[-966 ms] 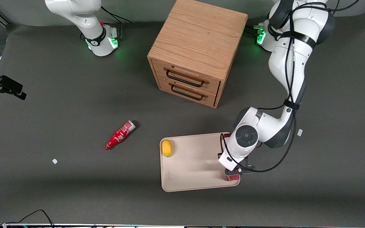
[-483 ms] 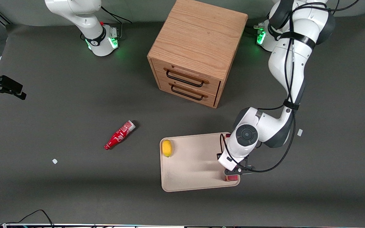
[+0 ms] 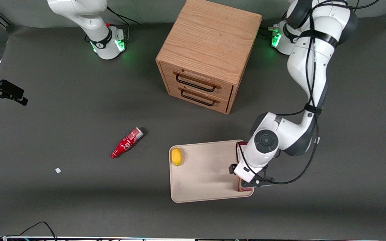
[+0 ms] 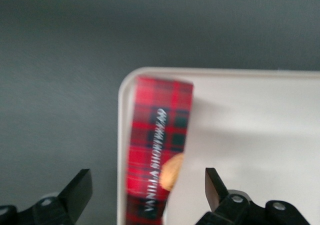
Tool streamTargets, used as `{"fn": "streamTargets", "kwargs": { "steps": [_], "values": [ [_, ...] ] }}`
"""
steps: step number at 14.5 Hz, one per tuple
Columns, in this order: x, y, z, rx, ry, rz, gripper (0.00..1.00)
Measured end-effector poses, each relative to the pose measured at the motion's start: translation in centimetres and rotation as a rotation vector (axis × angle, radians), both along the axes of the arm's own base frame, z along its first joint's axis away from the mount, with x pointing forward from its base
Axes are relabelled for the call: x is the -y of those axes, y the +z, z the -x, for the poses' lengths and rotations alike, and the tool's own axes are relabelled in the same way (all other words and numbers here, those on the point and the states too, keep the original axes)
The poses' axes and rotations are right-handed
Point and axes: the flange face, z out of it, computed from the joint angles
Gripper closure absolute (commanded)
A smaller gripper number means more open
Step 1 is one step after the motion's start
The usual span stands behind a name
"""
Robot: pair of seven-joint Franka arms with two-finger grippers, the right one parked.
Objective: Place red cookie box on tray
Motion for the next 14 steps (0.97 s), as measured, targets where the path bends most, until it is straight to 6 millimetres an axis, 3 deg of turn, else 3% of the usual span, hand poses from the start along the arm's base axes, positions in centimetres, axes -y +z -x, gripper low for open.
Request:
{"fn": "streamTargets", "kwargs": {
  "steps": [3,6,10,14],
  "values": [
    [-4.2,6.0,-1.1,0.039,0.034,0.031,0.00],
    [-9.6,12.5,-0.5,0.009,0.030,0.074,0.00],
    [-18.9,21.6,2.7,-0.072,0.001,0.047,0.00],
    [-27.6,28.0,7.6,-0.128,-0.028,0.016,0.00]
  ]
}}
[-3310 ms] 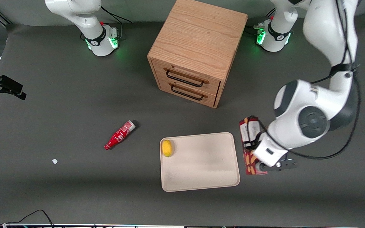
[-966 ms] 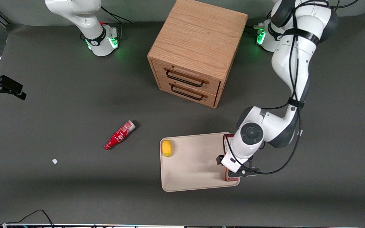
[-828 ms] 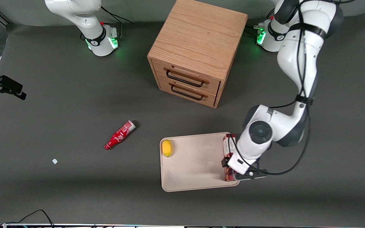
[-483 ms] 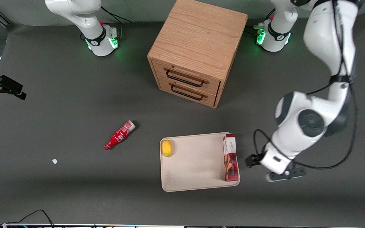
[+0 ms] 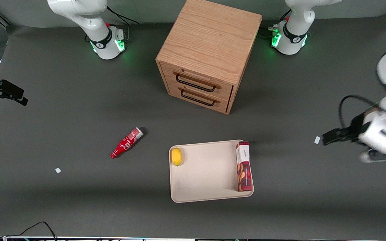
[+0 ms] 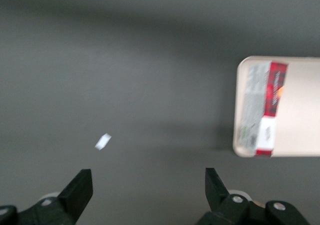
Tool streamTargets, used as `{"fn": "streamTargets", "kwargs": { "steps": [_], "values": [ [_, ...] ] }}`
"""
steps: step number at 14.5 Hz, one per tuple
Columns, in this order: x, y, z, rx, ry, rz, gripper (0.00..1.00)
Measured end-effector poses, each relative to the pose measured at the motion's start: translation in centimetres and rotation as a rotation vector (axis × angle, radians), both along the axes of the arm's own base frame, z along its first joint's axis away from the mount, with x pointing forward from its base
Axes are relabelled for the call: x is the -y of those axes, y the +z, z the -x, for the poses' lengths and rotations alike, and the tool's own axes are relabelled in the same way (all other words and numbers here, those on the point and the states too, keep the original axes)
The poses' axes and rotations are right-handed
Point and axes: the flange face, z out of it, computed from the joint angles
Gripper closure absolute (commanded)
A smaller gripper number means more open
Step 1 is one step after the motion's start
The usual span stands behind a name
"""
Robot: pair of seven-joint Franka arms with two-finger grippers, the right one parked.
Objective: Place red cookie box on tray
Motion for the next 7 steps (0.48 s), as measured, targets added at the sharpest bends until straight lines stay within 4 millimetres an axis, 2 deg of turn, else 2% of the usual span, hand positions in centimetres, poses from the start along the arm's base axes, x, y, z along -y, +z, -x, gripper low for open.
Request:
{"fn": "streamTargets", "kwargs": {
  "steps": [3,5,7],
  "values": [
    [-3.1,2.7,4.0,-0.022,-0.016,-0.026,0.00],
    [-3.6,3.7,6.4,-0.029,-0.019,-0.042,0.00],
    [-3.3,3.9,8.0,-0.033,-0.030,-0.052,0.00]
  ]
}}
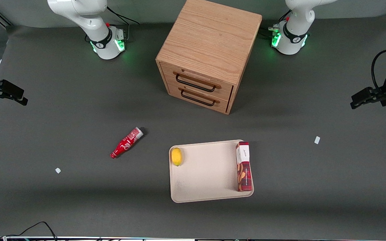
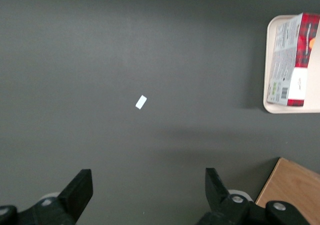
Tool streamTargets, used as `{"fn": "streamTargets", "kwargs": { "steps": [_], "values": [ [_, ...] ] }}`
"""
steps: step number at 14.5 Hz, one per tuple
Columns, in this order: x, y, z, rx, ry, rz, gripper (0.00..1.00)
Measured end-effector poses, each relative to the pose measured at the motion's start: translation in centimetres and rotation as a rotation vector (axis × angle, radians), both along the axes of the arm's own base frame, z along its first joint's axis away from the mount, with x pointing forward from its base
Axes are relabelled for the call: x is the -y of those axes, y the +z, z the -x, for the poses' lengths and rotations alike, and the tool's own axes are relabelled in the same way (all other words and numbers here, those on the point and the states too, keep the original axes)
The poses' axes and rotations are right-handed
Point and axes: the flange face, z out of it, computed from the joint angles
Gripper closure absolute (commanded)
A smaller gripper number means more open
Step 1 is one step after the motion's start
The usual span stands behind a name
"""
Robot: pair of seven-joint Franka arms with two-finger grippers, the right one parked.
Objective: Place red cookie box on tray
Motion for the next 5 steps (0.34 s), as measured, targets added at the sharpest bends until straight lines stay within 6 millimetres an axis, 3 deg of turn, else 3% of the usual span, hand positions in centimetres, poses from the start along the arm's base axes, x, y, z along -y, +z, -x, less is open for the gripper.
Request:
{"fn": "streamTargets", "kwargs": {
  "steps": [5],
  "values": [
    [0.76,-0.23,1.32,-0.020,-0.019,-0.008,0.00]
  ]
}}
